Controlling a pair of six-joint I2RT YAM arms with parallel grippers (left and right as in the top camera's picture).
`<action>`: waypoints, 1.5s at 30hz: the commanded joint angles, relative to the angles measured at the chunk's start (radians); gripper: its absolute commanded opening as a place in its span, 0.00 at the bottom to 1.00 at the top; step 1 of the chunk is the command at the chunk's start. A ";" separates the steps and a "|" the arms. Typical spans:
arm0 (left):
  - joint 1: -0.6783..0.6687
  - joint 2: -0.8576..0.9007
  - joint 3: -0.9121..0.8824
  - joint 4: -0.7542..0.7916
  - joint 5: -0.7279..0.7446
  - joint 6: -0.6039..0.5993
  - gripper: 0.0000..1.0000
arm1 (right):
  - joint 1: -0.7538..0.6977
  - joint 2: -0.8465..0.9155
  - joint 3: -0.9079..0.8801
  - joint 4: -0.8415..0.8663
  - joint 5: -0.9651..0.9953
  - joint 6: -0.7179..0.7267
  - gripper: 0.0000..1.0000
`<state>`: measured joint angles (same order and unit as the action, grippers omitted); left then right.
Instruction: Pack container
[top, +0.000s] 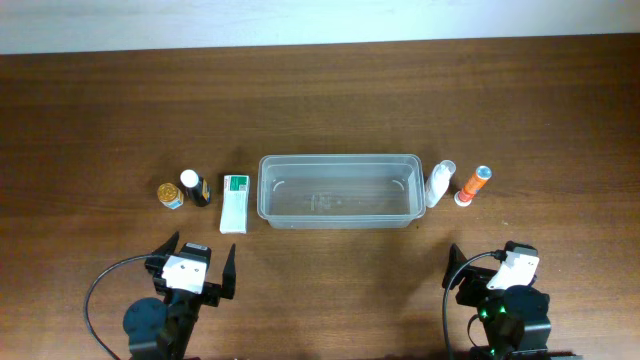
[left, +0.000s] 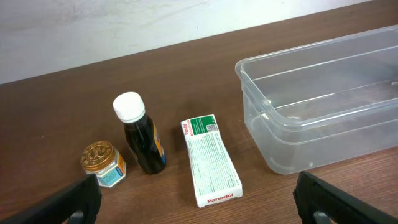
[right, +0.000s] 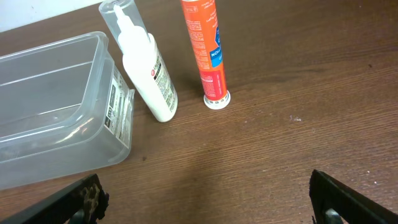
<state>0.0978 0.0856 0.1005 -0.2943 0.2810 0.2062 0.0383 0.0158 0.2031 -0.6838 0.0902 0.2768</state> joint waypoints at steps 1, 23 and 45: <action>0.003 -0.013 -0.008 0.005 0.012 0.009 1.00 | 0.007 -0.010 -0.008 0.013 0.030 -0.011 0.99; 0.003 -0.013 -0.008 0.005 0.012 0.009 1.00 | 0.007 0.362 0.492 0.187 -0.086 -0.017 0.99; 0.003 -0.013 -0.008 0.005 0.011 0.009 1.00 | 0.035 1.513 1.260 -0.367 -0.200 0.003 0.93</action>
<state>0.0978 0.0818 0.0967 -0.2897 0.2813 0.2062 0.0605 1.4757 1.4487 -1.0389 -0.1478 0.2584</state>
